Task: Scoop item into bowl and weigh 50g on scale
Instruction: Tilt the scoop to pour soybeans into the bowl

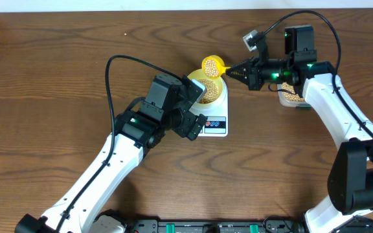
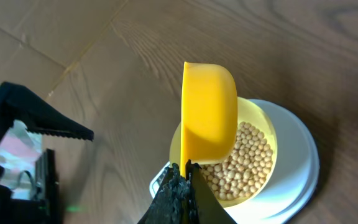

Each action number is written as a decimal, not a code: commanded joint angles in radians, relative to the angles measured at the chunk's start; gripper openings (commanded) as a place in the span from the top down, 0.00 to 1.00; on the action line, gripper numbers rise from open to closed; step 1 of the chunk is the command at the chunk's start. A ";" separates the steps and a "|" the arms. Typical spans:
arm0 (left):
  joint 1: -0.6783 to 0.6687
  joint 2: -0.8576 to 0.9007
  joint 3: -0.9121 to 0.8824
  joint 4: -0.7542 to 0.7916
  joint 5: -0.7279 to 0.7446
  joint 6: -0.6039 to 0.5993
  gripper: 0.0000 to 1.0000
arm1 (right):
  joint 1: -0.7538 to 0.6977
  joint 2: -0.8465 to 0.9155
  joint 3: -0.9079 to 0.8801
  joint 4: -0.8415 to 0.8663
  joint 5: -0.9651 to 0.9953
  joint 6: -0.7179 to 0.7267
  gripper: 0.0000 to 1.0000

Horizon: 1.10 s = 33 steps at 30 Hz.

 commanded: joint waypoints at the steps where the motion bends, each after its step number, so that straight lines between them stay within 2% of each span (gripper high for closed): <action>1: 0.004 0.006 -0.008 -0.003 0.012 -0.002 0.07 | 0.016 0.009 -0.005 0.002 -0.006 -0.146 0.99; 11: 0.004 0.006 -0.008 -0.003 0.012 -0.002 0.07 | 0.032 0.009 -0.005 0.002 -0.006 -0.308 0.99; 33: 0.004 0.006 -0.008 -0.003 0.012 -0.002 0.07 | 0.032 0.009 -0.005 0.003 0.019 -0.444 0.99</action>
